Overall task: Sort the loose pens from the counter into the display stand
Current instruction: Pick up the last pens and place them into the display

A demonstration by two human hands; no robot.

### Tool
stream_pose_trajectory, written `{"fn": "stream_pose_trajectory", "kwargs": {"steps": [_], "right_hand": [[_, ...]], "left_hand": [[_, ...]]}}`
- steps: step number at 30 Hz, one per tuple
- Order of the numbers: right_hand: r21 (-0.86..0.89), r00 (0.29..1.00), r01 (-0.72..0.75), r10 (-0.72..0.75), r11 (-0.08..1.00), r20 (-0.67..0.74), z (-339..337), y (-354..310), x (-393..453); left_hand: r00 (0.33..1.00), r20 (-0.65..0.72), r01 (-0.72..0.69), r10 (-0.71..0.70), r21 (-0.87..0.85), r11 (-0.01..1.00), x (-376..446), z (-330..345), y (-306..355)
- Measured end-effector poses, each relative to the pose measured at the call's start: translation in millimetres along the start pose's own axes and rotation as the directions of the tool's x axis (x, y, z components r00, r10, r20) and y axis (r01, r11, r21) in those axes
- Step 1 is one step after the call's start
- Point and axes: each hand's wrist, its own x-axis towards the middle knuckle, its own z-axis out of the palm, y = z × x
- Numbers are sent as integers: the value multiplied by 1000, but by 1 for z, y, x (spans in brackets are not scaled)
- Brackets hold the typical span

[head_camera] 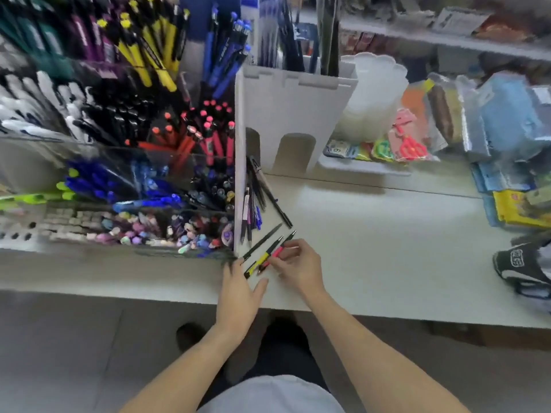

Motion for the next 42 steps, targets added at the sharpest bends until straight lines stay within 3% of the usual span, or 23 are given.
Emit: {"fn": "stream_pose_trajectory", "kwargs": {"steps": [5,8,13,20,25,28,31,36,42], "right_hand": [[26,991,13,-16,1000,135,-27,8,19],[-24,992,87,-84,996,91,-50,4,40],[-86,974,206,-196,975,109,-67,-32,92],[-230,902,335,-240,914,359,-35,-84,130],[-233,891,358,-257,904,374,-16,-103,148],[-192,886,204,-97,960,454,-9,-106,162],[-113,842,43,25,993,539,-6,-111,168],[-197,794,112,31,974,607,10,-115,162],[-189,803,105,29,976,595,13,-114,157]], "left_hand": [[977,-155,143,-144,-21,990,-6,33,21],[943,-234,233,-235,-35,972,-2,42,31],[924,-334,236,-188,108,966,2,53,27],[942,-290,256,-170,288,923,10,63,26],[964,-219,222,-153,338,915,14,56,27],[952,-86,304,-295,122,945,14,43,30],[892,94,452,-442,-183,873,3,25,30],[880,92,475,-466,-217,853,-19,15,24],[846,148,533,-512,-279,799,-46,13,11]]}}
